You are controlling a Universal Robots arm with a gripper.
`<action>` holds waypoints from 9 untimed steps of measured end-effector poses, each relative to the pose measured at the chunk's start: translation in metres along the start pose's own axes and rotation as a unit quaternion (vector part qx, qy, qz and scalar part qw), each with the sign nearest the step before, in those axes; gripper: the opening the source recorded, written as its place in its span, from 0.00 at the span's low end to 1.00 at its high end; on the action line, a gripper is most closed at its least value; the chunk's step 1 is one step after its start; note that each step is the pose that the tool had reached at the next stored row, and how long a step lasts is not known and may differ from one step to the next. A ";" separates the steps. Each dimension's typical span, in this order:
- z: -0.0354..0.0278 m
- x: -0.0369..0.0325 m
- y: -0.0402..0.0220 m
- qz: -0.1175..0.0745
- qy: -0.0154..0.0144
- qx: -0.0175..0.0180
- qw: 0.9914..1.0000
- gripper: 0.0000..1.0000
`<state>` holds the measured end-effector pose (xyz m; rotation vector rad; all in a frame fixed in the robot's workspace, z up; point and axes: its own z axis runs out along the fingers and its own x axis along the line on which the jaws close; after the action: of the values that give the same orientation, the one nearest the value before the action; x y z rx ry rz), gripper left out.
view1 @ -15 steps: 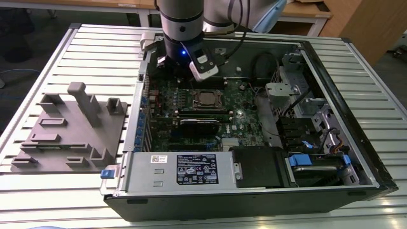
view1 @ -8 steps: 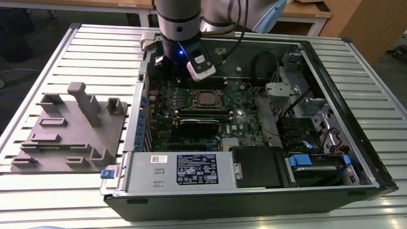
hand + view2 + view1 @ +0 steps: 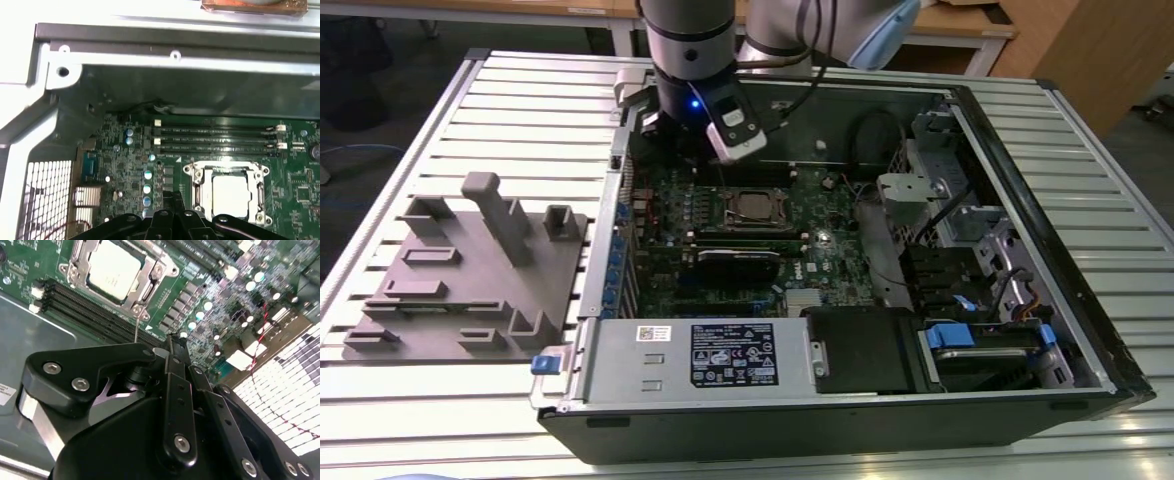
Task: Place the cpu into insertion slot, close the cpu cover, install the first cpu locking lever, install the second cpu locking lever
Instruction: 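Install the first cpu locking lever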
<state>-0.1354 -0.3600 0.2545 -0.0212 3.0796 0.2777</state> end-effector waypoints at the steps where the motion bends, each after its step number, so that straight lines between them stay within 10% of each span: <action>1: 0.0004 0.0000 0.0022 0.000 0.000 0.000 1.000 0.10; 9: 0.0032 -0.0001 0.0177 0.000 0.000 0.000 1.000 0.10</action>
<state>-0.1355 -0.3420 0.2545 -0.0212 3.0797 0.2777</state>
